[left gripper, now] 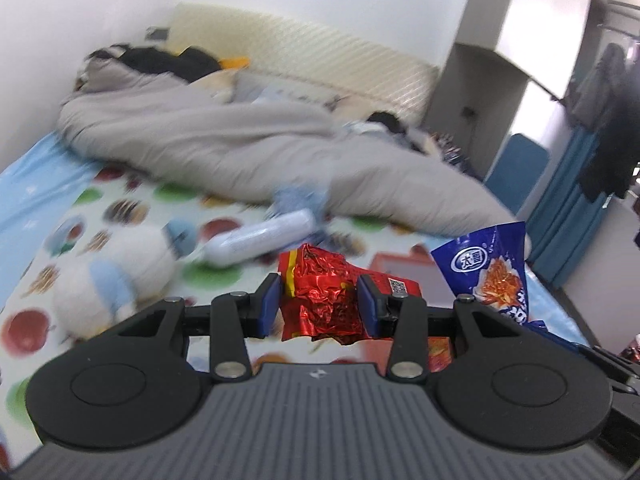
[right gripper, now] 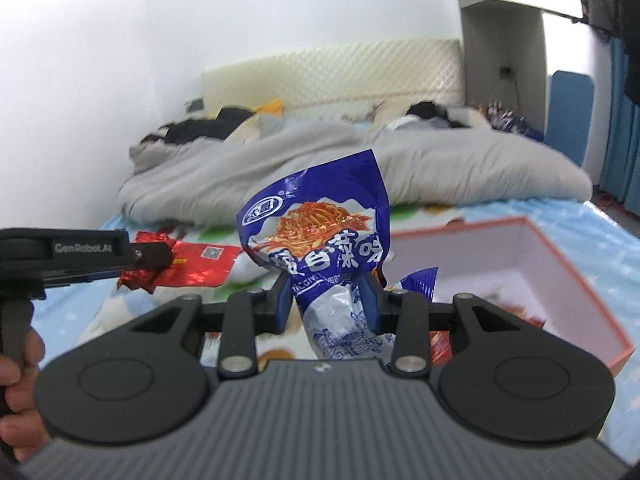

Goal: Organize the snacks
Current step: 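Lift and carry the red candy and blue bag over the pink box with both tools, then open both tools to drop the red candy and blue bag into the box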

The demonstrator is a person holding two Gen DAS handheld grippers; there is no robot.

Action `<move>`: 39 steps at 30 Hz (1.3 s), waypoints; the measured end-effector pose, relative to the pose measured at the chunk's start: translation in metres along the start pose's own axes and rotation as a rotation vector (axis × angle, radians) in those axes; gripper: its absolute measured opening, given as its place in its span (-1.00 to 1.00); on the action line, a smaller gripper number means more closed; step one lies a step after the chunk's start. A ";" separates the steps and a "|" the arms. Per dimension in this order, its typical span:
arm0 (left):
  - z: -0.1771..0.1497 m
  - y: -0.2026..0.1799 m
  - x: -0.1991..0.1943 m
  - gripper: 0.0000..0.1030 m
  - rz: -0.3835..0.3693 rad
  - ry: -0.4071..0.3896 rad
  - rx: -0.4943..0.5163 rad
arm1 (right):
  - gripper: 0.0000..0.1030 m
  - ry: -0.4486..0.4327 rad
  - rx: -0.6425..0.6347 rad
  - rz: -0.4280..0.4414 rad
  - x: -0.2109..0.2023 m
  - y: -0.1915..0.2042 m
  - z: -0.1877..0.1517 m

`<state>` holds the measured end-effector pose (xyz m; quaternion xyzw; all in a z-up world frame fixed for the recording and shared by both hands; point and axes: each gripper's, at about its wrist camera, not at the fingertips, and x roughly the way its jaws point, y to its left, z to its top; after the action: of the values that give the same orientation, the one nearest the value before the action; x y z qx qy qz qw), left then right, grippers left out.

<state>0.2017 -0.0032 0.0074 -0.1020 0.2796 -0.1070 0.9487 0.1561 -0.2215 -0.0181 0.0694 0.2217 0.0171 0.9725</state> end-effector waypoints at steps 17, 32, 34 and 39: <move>0.022 -0.135 0.106 -0.09 -0.147 0.079 0.096 | -0.23 0.018 0.068 -0.160 0.050 -0.120 0.026; -0.034 -0.168 0.215 -0.08 -0.155 0.243 0.154 | -0.23 0.177 0.112 -0.215 0.119 -0.171 -0.025; -0.039 -0.169 0.225 -0.08 -0.150 0.268 0.165 | -0.23 0.195 0.119 -0.217 0.126 -0.172 -0.030; -0.049 -0.164 0.239 -0.07 -0.146 0.306 0.165 | -0.21 0.235 0.128 -0.207 0.133 -0.173 -0.042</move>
<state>0.3468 -0.2291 -0.1134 -0.0266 0.4029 -0.2124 0.8899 0.2585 -0.3793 -0.1376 0.1057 0.3403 -0.0892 0.9301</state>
